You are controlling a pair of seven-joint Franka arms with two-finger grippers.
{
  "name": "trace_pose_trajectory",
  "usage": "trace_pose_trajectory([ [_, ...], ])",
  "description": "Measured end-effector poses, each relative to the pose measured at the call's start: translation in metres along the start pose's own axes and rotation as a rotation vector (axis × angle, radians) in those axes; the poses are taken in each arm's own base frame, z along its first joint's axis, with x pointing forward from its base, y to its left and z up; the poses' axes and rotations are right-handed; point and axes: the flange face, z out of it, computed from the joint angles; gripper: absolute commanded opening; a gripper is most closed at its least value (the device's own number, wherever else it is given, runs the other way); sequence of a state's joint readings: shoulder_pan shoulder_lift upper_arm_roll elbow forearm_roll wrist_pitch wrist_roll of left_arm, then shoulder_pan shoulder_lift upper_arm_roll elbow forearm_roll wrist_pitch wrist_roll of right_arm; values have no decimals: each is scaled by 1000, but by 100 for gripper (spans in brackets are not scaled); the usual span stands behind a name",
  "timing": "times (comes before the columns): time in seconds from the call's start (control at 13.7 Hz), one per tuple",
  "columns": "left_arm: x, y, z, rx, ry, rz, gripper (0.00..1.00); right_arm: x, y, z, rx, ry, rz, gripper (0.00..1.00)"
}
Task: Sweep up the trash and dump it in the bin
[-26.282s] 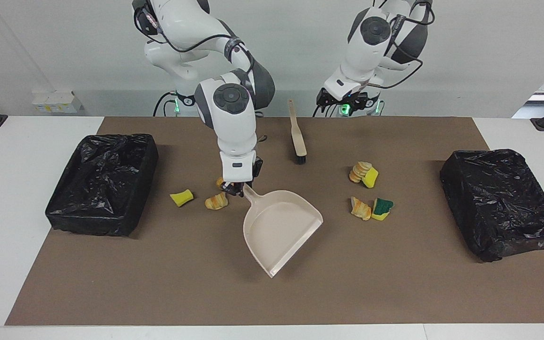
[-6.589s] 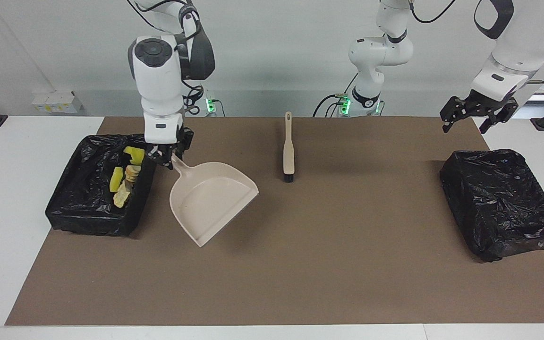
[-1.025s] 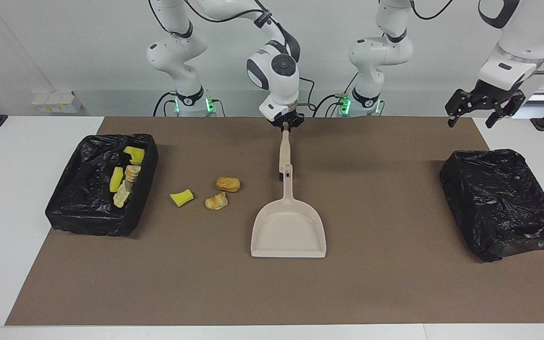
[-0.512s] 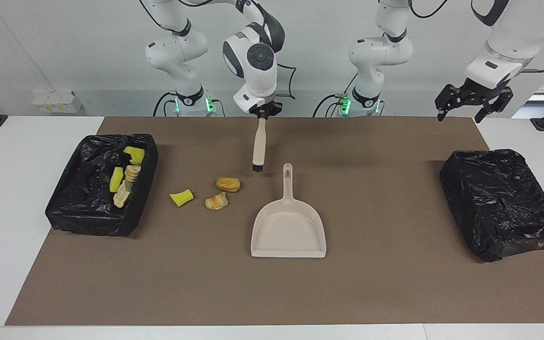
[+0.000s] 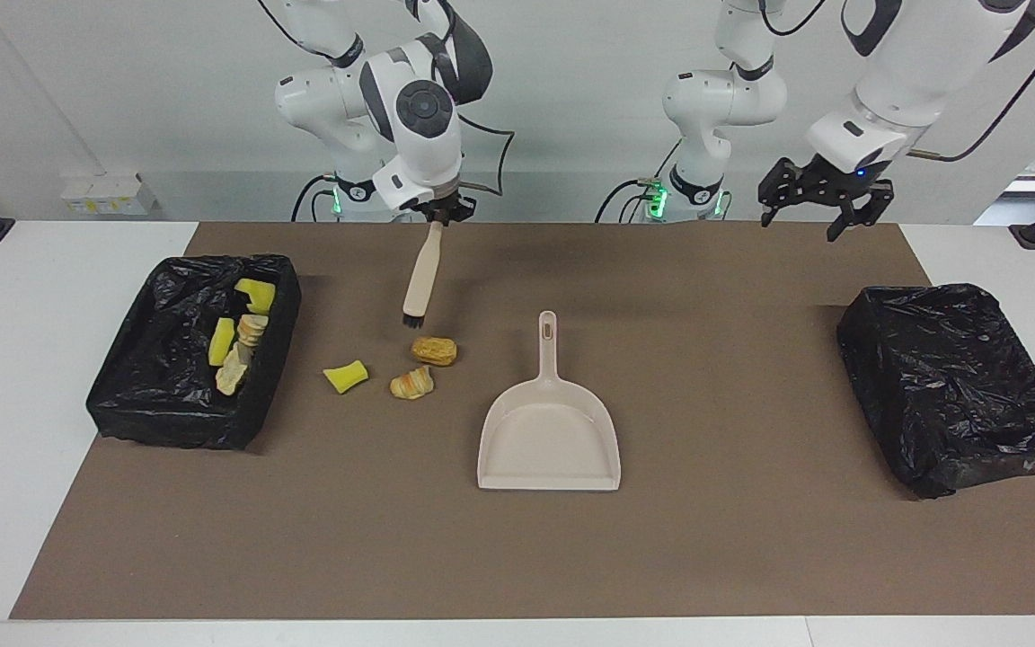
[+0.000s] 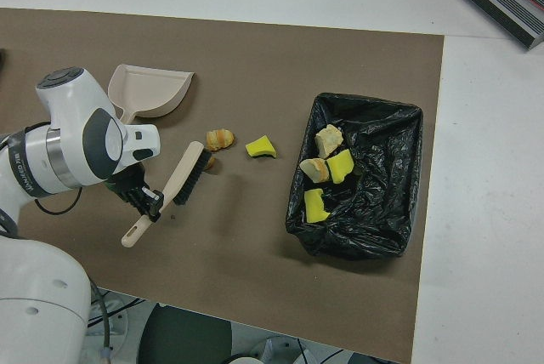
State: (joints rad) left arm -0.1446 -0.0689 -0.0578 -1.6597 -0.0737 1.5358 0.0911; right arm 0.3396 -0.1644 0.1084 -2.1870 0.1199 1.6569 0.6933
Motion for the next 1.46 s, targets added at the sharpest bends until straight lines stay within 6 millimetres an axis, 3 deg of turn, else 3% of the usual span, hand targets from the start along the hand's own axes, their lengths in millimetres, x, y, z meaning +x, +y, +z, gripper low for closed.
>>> trace_pose_trajectory([
  [0.15,13,39,20,-25,49,-50,100,46,41,1,18,22,13,0],
  [0.29,28,76,53,-49,102,-64,100,92,92,5,69,48,-32,0],
  [0.44,46,102,89,-57,136,-49,100,116,121,12,63,77,-87,0],
  [0.66,79,142,160,-75,172,-34,100,124,115,29,-29,133,-141,0],
  [0.88,92,200,228,-90,154,-109,100,140,134,50,-81,149,-150,0],
  [1.02,89,227,247,-96,151,-114,100,136,124,53,-91,145,-189,0],
  [1.24,89,251,270,-109,170,-120,100,117,89,56,-102,141,-282,0],
  [1.32,91,253,279,-110,174,-121,86,112,81,57,-85,130,-327,0],
  [1.39,93,252,286,-110,176,-125,65,109,76,57,-53,117,-368,0],
  [1.46,95,250,290,-109,175,-128,55,106,71,56,-21,105,-409,0],
])
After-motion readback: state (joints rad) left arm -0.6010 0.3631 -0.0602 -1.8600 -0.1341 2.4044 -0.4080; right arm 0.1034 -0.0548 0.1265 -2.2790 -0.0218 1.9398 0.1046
